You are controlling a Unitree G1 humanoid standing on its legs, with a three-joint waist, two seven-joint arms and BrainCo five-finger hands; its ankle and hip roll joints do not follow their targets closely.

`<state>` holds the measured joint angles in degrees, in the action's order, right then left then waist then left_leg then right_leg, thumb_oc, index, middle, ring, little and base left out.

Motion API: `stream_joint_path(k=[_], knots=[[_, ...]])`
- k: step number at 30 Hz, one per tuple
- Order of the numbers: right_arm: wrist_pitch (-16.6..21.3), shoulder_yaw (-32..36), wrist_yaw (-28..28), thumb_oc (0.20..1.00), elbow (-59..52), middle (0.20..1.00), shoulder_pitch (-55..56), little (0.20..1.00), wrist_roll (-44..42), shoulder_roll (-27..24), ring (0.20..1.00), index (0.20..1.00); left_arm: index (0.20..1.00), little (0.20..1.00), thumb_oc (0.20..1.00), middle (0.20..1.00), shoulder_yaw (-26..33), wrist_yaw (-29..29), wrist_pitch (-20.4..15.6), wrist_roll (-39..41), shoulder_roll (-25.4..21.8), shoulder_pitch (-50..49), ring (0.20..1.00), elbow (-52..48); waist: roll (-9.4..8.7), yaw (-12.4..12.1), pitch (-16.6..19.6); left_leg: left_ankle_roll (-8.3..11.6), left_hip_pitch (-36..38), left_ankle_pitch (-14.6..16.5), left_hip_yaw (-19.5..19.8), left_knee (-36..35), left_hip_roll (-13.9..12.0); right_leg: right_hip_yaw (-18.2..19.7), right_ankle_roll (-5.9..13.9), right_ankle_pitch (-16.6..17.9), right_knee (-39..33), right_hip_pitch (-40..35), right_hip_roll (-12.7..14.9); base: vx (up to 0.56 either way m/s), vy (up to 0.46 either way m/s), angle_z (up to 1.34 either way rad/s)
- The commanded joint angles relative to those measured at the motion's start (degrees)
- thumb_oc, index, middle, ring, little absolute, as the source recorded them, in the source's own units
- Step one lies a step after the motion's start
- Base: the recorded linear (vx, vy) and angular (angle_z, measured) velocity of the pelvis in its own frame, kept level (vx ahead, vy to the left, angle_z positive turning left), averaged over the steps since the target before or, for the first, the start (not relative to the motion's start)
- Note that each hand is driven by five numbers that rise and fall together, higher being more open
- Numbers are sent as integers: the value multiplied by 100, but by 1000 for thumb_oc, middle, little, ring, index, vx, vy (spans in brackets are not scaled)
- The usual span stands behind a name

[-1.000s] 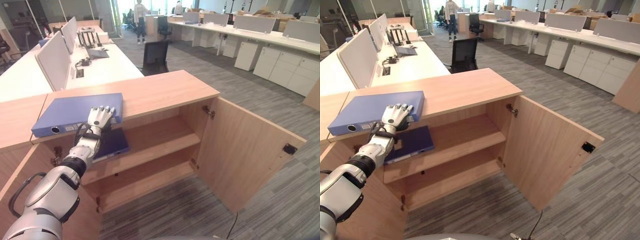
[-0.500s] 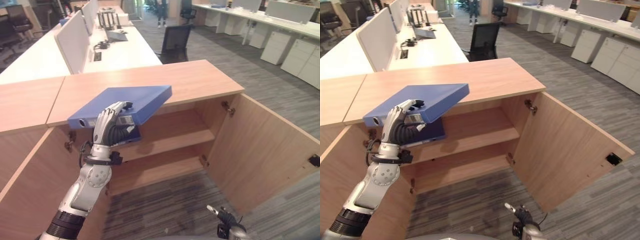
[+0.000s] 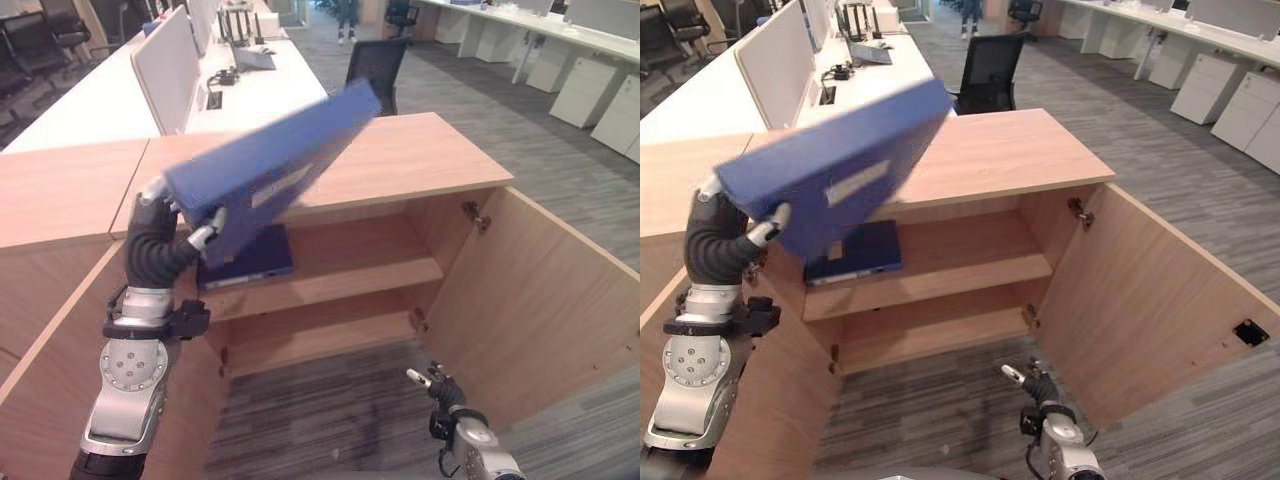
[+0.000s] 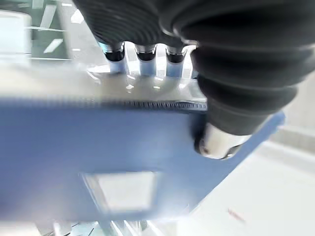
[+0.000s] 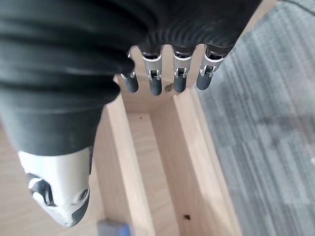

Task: Put the empty folder in the office cabinet

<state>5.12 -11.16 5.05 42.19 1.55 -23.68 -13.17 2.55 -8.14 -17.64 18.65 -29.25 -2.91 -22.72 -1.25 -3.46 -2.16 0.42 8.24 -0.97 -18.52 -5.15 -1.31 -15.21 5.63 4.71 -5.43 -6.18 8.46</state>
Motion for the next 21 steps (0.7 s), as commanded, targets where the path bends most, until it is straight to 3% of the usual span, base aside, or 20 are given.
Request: stream_joint_path(k=[1,4,8,16,21], knots=[[419,16,-60,1000,-355,1000,-470,1000,-315,25,1000,1000,200,200,200,200,322,-33,-220,452,-21,-27,200,18,-212,67,-80,85,-15,532,798,15,-175,-209,243,-372,43,-284,169,0,0,0],[482,88,-74,1000,-402,1000,-468,1000,-388,-5,1000,1000,200,200,200,200,716,-224,-450,590,39,270,200,-144,-225,41,-54,93,-10,532,827,15,-169,-230,225,-388,43,-307,173,0,0,0],[491,112,-38,1000,-249,1000,-517,1000,-383,28,1000,1000,200,200,200,200,811,-376,-556,577,100,510,200,-197,-228,29,-34,96,-3,540,849,15,-162,-236,216,-397,43,-327,175,0,0,0],[424,54,-130,1000,-355,1000,-424,1000,-365,31,1000,1000,200,200,200,200,972,-458,-575,634,124,684,200,-157,-222,30,-12,115,8,532,864,15,-166,-256,195,-409,43,-338,172,-2,-2,4],[644,275,-571,1000,-1733,1000,-227,1000,-1015,-230,1000,1000,200,200,200,200,1052,-321,-417,274,79,377,200,66,-202,61,-41,113,-2,522,848,15,-169,-243,186,-412,43,-316,175,0,0,0]])
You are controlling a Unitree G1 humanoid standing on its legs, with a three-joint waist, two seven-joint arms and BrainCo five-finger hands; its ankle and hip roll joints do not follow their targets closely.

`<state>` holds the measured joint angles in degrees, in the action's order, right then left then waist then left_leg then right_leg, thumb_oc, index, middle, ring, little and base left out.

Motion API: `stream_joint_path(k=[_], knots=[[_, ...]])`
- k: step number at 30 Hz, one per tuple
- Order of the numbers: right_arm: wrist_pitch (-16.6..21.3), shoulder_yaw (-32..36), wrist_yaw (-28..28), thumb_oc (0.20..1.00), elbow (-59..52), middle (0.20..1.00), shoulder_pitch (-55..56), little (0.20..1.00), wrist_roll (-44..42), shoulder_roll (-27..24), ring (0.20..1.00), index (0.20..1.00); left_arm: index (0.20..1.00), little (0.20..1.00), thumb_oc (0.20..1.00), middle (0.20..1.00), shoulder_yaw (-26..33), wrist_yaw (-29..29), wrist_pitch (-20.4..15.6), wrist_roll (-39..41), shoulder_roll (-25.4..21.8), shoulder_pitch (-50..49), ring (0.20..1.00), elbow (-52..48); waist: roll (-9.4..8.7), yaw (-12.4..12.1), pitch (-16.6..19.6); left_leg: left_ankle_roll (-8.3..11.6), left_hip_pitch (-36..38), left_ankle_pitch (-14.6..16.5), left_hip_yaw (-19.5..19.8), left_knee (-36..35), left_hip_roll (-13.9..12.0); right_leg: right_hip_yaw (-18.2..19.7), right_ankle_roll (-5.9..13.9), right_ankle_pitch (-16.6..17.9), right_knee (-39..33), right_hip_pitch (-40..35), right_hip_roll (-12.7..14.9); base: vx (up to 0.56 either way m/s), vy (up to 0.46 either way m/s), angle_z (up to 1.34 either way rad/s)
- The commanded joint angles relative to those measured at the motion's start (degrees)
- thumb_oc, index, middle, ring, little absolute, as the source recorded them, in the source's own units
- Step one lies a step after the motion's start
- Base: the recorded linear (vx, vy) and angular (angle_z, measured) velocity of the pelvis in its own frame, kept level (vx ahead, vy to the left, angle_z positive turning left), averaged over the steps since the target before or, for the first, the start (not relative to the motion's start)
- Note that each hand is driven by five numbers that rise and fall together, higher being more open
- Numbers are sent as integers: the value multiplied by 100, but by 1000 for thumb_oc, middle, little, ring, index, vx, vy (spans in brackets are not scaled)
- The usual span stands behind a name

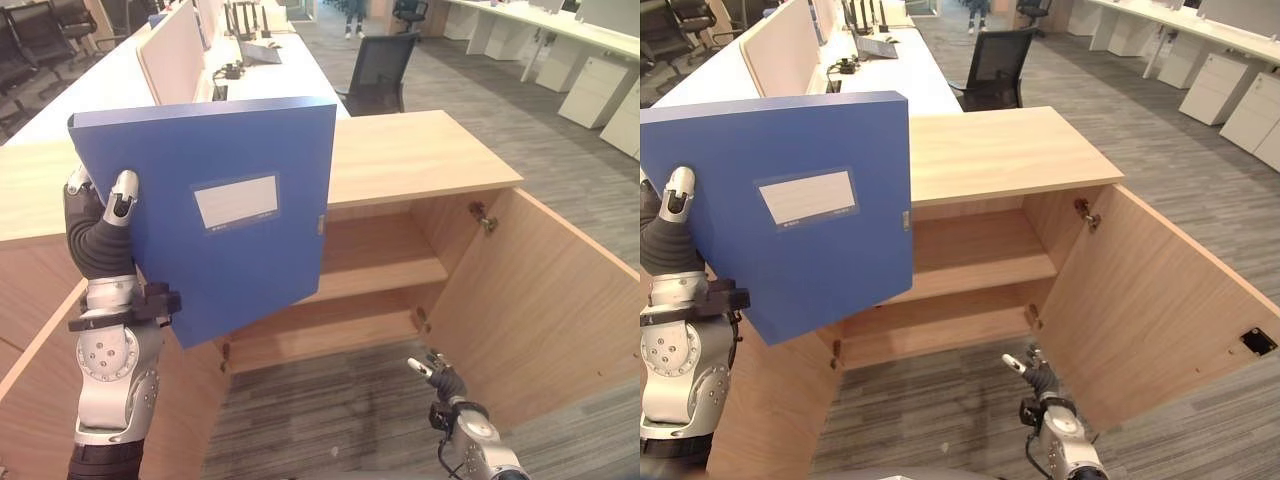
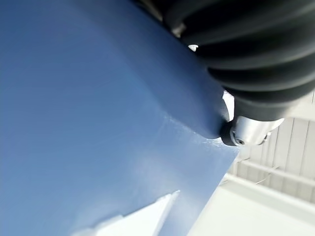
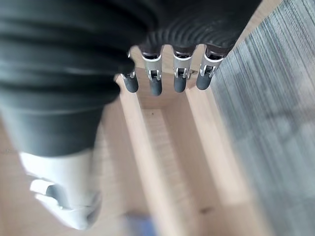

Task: Put the empty folder in the office cabinet

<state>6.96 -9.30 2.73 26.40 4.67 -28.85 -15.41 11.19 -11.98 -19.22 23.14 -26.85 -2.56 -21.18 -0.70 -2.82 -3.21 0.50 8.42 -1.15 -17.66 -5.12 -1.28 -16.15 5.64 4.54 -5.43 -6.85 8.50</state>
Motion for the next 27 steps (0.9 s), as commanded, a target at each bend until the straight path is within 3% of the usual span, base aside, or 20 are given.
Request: stream_joint_path(k=[1,3,12,27], knots=[[548,51,-539,1000,-803,1000,-516,1000,-633,-130,1000,1000,200,200,200,200,105,191,-204,-193,-195,301,200,-29,-259,8,58,104,-28,538,760,12,-171,-145,187,-389,43,-244,176,0,0,0],[608,60,-631,1000,-1156,1000,-492,1000,-715,-200,1000,1000,200,200,200,200,26,270,-176,-180,-201,266,200,1,-258,15,59,103,-31,538,756,12,-175,-146,189,-385,43,-242,182,0,0,0],[692,-374,-479,1000,-2697,1000,-944,1000,344,-564,1000,1000,200,200,200,200,-498,566,4,-278,-221,263,200,86,-224,33,69,78,-29,542,736,12,-186,-131,182,-381,43,-238,189,0,0,0],[398,-1334,-572,1000,-2537,1000,-1420,1000,1389,-598,1000,1000,200,200,200,200,-1021,581,-25,-385,-181,719,200,-45,-243,10,61,99,-13,529,727,12,-208,-117,179,-390,43,-264,174,0,0,0]])
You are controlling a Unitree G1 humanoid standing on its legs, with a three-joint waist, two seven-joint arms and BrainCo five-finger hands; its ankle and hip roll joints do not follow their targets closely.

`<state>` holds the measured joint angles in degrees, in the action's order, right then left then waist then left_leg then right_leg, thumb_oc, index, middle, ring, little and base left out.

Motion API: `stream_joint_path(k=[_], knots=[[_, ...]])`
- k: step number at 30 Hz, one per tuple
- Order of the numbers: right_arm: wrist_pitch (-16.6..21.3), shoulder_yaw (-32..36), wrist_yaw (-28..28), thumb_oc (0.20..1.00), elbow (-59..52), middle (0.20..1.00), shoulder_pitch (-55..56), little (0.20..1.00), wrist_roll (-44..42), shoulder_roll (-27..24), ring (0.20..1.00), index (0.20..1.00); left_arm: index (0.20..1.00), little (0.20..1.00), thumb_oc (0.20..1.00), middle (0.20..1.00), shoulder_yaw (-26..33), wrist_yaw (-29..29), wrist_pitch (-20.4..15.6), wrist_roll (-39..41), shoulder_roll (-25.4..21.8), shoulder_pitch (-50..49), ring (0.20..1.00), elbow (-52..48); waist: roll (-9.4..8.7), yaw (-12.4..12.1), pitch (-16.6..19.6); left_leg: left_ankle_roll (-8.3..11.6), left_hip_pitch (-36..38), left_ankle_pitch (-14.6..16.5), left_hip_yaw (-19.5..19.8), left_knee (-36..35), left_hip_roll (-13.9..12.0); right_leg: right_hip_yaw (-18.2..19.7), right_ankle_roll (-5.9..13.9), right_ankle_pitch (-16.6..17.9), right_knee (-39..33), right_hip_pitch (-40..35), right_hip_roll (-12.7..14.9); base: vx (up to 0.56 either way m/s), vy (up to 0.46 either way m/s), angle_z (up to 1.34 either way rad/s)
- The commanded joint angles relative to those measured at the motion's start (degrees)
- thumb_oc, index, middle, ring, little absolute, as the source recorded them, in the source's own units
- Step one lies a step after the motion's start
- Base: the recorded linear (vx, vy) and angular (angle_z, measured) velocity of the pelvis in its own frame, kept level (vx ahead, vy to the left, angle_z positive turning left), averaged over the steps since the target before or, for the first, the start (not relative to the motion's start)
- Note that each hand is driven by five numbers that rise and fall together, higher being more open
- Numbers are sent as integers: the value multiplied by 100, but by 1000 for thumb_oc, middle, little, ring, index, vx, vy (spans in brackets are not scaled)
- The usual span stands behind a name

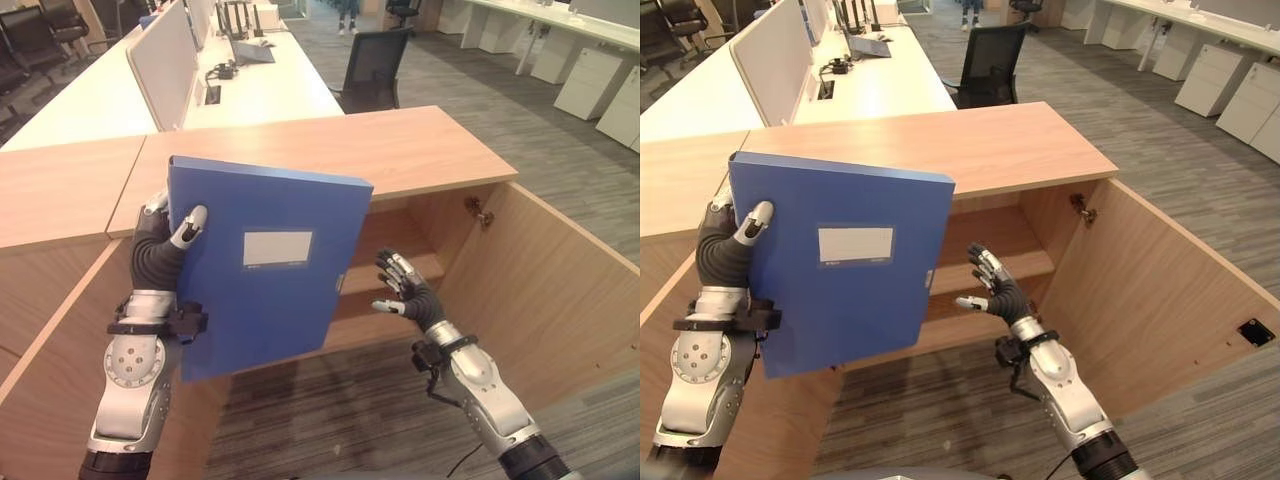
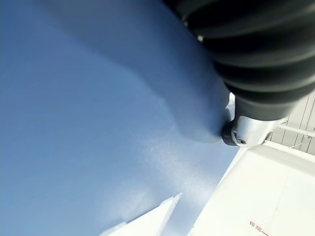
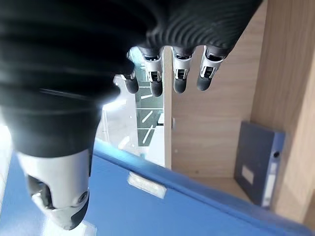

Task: Put the empty folder in the office cabinet

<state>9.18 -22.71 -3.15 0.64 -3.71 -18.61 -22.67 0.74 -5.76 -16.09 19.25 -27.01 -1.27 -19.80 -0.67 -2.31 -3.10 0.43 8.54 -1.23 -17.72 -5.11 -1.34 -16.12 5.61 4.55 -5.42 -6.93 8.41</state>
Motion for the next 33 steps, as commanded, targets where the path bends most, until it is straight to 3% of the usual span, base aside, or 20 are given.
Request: stream_joint_path(k=[1,9,17,18,19,20,21,25,26,27,33], knots=[[168,-45,18,1000,58,1000,-626,1000,443,123,1000,1000,200,200,200,200,-6,-58,-347,-35,-164,620,200,-228,-249,-43,55,106,-27,538,731,11,-202,-117,182,-391,42,-253,182,0,0,0],[175,-355,17,1000,-23,1000,-932,1000,597,187,1000,1000,200,200,200,200,-404,-11,-398,8,-110,917,200,-383,-264,-46,58,114,-23,530,735,11,-223,-131,193,-378,42,-247,190,0,0,0],[188,-607,-169,1000,11,1000,-1063,1000,-73,349,1000,1000,200,200,200,200,-841,41,-374,32,-83,1301,200,-223,-275,-35,59,127,-20,520,733,11,-221,-155,198,-375,42,-258,186,0,0,0],[189,-655,-229,1000,99,1000,-1054,1000,-341,425,1000,1000,200,200,200,200,-920,86,-374,129,-62,1350,200,-213,-274,-34,59,129,-22,517,733,11,-221,-158,198,-374,42,-258,187,0,0,0],[122,-762,-330,1000,346,1000,-1002,1000,-844,630,1000,1000,200,200,200,200,-1193,440,-324,842,58,1407,200,-255,-262,-24,42,135,12,530,724,11,-229,-160,200,-375,42,-282,179,0,0,0],[124,-761,-332,1000,349,1000,-1007,1000,-846,631,1000,1000,200,200,200,200,-1189,449,-324,852,55,1410,200,-254,-268,-23,48,131,-7,512,724,11,-223,-159,198,-362,42,-263,185,0,0,0],[79,-848,-430,1000,627,1000,-943,1000,-1246,778,1000,1000,200,200,200,200,-1436,813,-186,1505,125,1411,200,-255,-264,-9,52,130,-16,506,717,11,-221,-150,196,-350,42,-245,185,0,0,0],[-21,-1027,-557,1000,925,1000,-886,1000,-1721,1017,1000,1000,200,200,200,200,-1763,1132,-47,2206,197,1450,200,-406,-257,3,50,133,-16,509,701,11,-223,-150,195,-346,42,-241,185,0,0,0],[-49,-1080,-617,385,976,385,-848,385,-1876,1065,385,385,200,200,200,200,-1851,1218,-1,2405,230,1456,200,-416,-258,9,45,133,-16,511,699,11,-219,-150,195,-346,42,-244,186,0,0,0],[-67,-1116,-673,200,1003,200,-814,200,-2027,1100,200,200,200,200,200,200,-1939,1297,38,2567,241,1459,200,-414,-262,12,43,133,-12,515,698,11,-220,-148,195,-346,42,-244,186,0,0,0],[-272,-1407,-1064,200,1074,200,-607,200,-3258,1352,200,200,200,200,200,200,-2262,1396,181,2852,285,1574,200,-289,-259,21,28,148,-16,509,708,11,-221,-154,192,-349,42,-241,177,0,0,0]])
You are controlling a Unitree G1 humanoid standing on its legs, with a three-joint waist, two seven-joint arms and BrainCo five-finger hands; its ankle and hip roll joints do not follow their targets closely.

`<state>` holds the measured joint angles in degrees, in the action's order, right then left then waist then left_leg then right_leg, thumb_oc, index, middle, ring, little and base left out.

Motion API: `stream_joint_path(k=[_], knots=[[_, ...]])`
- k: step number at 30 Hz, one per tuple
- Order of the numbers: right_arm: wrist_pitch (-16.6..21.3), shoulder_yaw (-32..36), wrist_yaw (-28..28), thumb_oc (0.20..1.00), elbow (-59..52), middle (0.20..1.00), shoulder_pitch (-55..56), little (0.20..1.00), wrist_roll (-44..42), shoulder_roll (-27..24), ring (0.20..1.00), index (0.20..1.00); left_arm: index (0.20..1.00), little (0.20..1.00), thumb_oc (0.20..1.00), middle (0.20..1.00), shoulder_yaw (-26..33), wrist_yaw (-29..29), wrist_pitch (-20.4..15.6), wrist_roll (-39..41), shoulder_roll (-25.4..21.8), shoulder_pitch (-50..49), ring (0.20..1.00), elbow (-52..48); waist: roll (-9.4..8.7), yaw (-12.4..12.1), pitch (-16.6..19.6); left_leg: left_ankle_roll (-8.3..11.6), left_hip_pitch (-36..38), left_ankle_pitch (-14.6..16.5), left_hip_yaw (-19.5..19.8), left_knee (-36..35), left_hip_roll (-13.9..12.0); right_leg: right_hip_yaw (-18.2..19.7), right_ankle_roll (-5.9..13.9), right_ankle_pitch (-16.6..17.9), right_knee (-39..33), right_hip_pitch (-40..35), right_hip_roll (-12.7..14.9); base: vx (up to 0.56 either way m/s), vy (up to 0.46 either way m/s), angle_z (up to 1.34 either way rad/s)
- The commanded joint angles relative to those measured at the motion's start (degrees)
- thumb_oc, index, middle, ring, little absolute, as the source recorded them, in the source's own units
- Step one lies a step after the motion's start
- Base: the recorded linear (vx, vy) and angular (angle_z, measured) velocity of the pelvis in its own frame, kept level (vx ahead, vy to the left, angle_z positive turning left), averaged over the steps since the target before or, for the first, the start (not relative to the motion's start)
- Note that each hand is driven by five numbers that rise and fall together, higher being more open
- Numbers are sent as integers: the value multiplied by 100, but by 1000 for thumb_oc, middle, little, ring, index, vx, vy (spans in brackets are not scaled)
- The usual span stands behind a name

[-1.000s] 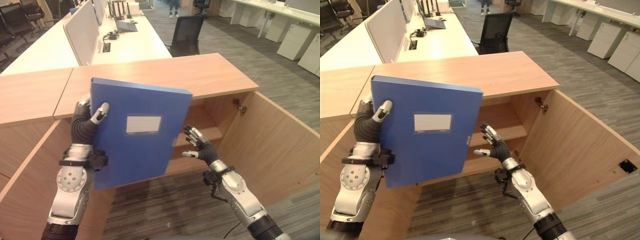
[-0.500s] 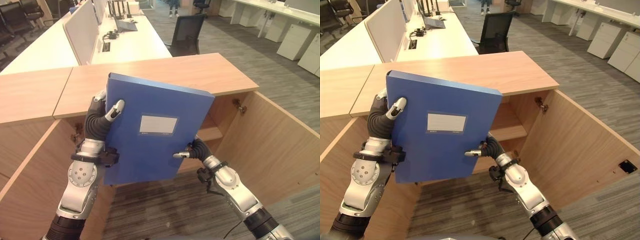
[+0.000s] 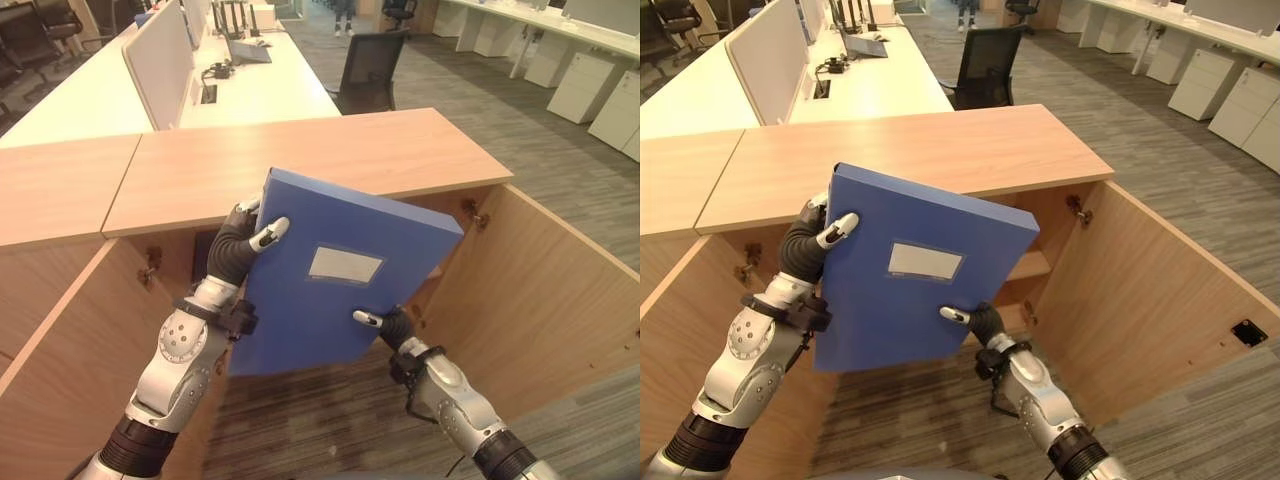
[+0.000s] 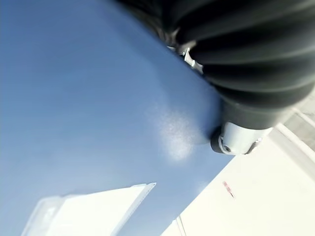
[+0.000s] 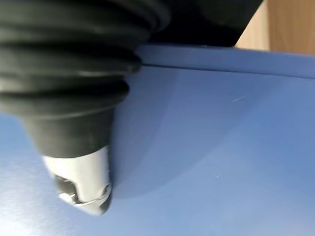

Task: Put the empty folder in the office cabinet

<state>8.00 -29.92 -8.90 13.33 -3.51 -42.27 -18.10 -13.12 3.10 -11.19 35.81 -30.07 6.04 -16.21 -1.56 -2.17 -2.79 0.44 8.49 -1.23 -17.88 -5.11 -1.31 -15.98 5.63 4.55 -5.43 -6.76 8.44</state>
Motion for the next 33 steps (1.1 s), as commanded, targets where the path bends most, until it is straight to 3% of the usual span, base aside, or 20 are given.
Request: stream_joint_path(k=[1,8,9,10,15,21,28,33], knots=[[-171,-726,-557,200,-175,200,-605,200,-1039,924,200,200,200,200,200,200,-899,520,-298,1218,599,865,200,-611,-169,10,-9,148,-13,507,726,11,-222,-168,190,-348,43,-255,174,0,0,0],[-273,-922,-884,200,-152,200,-457,200,-1581,969,200,200,200,200,200,200,-1157,774,-89,1444,542,859,200,-357,-146,16,-26,162,-32,490,715,11,-221,-180,192,-346,43,-235,165,0,0,0],[-321,-930,-917,200,-120,200,-396,200,-1636,913,200,200,325,325,325,325,-1313,868,55,1518,414,861,325,-171,-138,30,-33,163,-31,488,713,11,-220,-177,192,-342,43,-232,160,0,0,0],[-349,-886,-914,200,-90,200,-289,200,-1726,861,200,200,1000,1000,1000,1000,-1434,947,217,1655,221,793,1000,15,-121,47,-35,168,-23,488,703,11,-223,-176,196,-339,43,-234,155,0,0,0],[-436,-583,-907,200,185,200,211,200,-2196,846,200,200,1000,1000,1000,1000,-1536,1048,529,2024,-375,356,1000,280,-90,85,-37,189,-20,481,680,11,-224,-156,214,-336,43,-224,131,0,-5,-1],[-454,275,-661,200,635,200,972,200,-2799,935,200,200,1000,1000,1000,1000,-1295,971,814,2726,-1024,-671,1000,167,-43,157,-51,219,2,469,648,11,-252,-129,235,-344,43,-215,83,1,-26,-6],[-559,1032,-470,200,882,200,1432,200,-3041,901,200,200,1000,1000,1000,1000,-916,862,1008,3136,-970,-1743,1000,549,3,226,-39,268,25,437,627,11,-321,-97,222,-398,43,-204,0,10,-40,-3],[-535,1283,-142,200,874,200,1422,200,-2961,852,200,200,1000,1000,1000,1000,-731,116,997,2962,-765,-2179,1000,706,51,239,-21,312,-16,379,655,11,-403,-67,173,-448,43,-167,-83,3,-69,0]])
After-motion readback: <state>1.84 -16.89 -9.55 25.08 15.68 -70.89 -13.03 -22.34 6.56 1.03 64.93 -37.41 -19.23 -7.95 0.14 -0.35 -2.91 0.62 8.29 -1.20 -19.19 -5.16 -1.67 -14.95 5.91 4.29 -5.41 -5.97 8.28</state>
